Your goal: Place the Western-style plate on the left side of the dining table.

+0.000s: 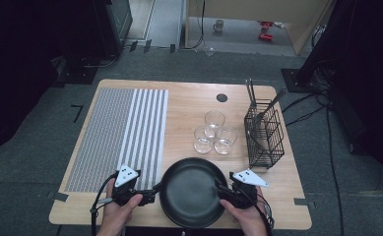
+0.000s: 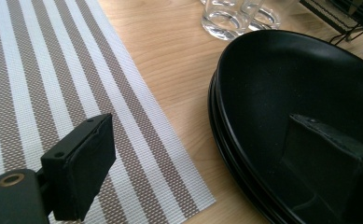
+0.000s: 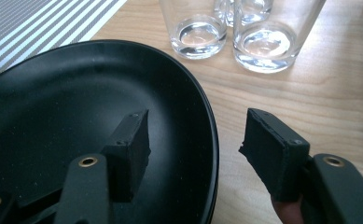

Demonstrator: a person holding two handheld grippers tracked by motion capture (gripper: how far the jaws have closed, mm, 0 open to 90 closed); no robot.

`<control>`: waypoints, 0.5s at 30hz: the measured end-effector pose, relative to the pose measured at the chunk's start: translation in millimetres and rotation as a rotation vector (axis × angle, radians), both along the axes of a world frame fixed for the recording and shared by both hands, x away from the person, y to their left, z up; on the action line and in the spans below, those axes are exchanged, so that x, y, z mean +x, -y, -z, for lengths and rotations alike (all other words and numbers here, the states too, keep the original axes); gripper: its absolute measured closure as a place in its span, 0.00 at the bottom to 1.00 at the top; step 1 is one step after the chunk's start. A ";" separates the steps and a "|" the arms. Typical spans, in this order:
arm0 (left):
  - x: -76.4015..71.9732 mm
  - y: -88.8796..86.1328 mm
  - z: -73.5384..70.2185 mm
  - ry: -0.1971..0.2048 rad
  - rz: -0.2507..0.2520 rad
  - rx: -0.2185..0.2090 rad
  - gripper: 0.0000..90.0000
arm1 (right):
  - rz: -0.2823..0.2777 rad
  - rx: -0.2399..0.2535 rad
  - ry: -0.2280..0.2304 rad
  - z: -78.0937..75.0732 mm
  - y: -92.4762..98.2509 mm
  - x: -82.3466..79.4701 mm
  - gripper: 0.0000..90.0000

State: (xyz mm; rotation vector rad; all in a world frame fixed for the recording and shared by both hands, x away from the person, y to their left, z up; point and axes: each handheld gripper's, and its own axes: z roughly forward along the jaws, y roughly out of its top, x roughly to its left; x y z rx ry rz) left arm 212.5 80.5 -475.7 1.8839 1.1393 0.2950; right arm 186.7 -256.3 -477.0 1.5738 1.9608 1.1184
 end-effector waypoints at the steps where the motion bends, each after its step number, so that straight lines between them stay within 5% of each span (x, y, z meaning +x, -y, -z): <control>1: 0.1 1.7 0.1 -0.004 -0.005 0.000 0.11 | -0.005 0.003 -0.005 0.7 0.6 -0.4 0.50; 6: 0.2 10.8 3.3 -0.032 -0.019 -0.013 0.11 | 0.011 0.019 0.002 3.5 3.3 -4.1 0.64; 15: -3.7 18.0 10.9 -0.029 0.004 0.015 0.11 | 0.004 0.012 0.028 10.7 3.6 -8.9 0.71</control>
